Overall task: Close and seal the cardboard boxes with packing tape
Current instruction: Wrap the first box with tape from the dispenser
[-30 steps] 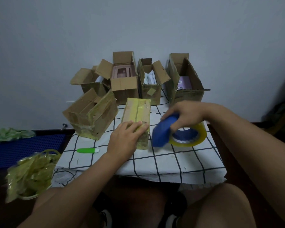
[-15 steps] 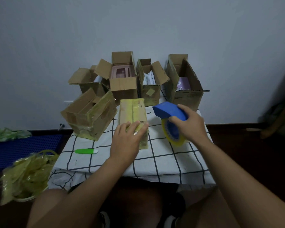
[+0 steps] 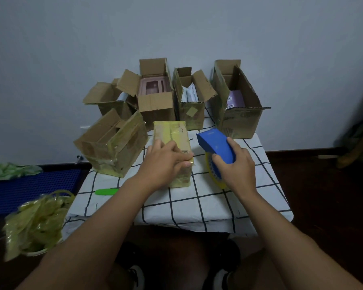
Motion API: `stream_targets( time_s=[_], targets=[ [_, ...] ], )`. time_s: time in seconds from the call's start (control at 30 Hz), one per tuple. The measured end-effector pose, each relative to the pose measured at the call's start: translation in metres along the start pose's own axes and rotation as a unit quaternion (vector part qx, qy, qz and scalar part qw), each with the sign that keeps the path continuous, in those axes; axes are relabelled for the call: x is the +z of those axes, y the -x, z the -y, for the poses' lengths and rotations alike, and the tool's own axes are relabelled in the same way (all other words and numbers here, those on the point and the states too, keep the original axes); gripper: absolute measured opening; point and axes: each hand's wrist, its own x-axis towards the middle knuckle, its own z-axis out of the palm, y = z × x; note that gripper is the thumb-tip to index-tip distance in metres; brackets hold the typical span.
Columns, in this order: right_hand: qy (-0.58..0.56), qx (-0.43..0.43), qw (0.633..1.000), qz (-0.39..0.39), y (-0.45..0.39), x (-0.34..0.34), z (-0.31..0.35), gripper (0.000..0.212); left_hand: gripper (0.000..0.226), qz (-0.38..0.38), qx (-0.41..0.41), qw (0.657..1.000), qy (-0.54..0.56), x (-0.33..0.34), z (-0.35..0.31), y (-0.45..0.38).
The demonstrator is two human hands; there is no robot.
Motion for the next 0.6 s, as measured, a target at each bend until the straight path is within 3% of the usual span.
stream_targets(
  time_s=[0.33,0.43,0.6],
  targets=[
    [0.008,0.002,1.000,0.008,-0.004,0.001,0.000,0.067,0.035,-0.169,0.134,0.969,-0.120,0.024,0.013,0.006],
    [0.011,0.002,1.000,0.009,-0.005,0.002,-0.001,0.068,0.047,-0.128,0.152,0.968,-0.153,0.023,0.012,0.007],
    [0.016,0.002,1.000,0.010,-0.006,0.003,-0.002,0.068,0.036,-0.100,0.134,0.973,-0.160,0.021,0.005,0.002]
  ],
)
